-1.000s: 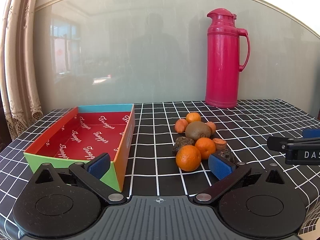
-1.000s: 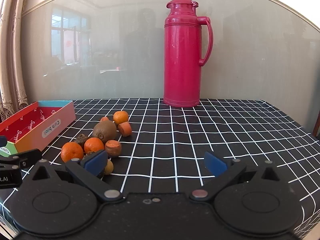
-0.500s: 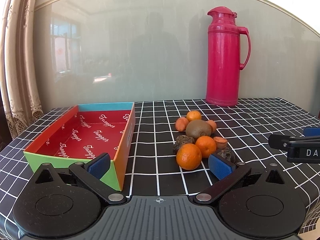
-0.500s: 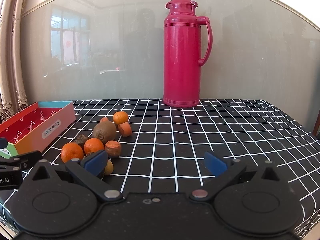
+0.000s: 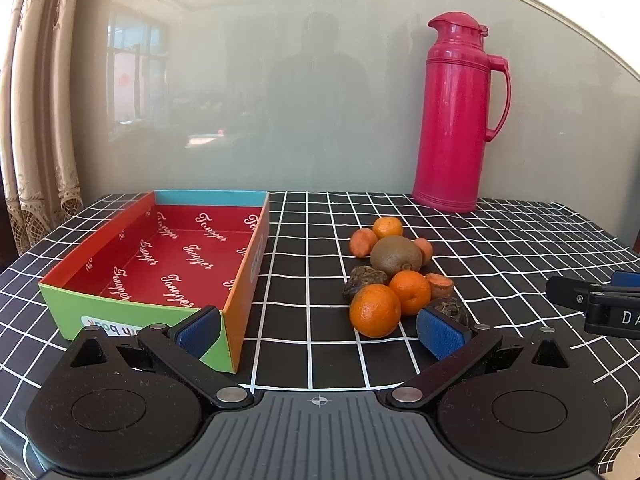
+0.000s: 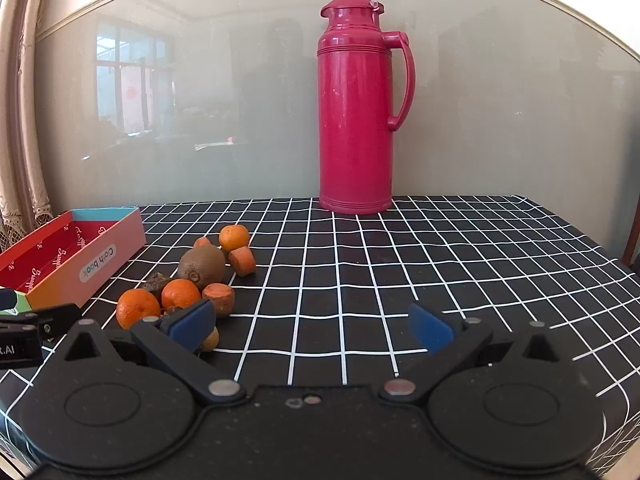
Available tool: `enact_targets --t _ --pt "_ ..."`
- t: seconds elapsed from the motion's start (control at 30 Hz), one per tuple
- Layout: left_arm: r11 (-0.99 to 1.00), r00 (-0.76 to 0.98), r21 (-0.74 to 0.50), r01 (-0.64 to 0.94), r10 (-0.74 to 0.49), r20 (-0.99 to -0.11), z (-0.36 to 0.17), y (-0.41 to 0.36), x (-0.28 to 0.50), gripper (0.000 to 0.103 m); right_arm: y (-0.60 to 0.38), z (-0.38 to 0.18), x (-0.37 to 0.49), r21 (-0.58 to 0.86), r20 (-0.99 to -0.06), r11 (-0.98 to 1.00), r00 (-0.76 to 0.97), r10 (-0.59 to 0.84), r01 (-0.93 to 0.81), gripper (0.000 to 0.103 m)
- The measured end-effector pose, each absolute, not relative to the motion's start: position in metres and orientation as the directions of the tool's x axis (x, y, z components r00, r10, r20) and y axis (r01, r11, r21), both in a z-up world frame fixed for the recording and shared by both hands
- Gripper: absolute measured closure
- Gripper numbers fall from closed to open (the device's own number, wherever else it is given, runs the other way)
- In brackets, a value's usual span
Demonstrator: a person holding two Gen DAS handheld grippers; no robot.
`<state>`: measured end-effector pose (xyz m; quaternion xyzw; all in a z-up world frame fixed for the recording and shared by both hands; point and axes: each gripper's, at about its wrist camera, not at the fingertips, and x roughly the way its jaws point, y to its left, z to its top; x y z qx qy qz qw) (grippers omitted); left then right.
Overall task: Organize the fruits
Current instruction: 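Move the left gripper toward the large orange in the fruit pile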
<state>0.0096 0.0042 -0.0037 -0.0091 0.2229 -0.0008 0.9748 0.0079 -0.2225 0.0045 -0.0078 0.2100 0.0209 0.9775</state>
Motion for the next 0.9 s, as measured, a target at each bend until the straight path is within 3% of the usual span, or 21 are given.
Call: enact_targets --t 0.83,0.9 --pt "1.000 0.882 -0.006 0.026 -0.025 -0.471 -0.012 -0.008 0.023 0.000 -0.225 0.005 0.008 0.009 -0.411 0.999 0.911 0.032 -0.031 0.000" --pt "0.999 0.878 -0.007 0.032 -0.032 -0.478 -0.014 -0.009 0.027 0.011 -0.225 0.005 0.008 0.009 -0.411 1.000 0.912 0.024 -0.022 0.000"
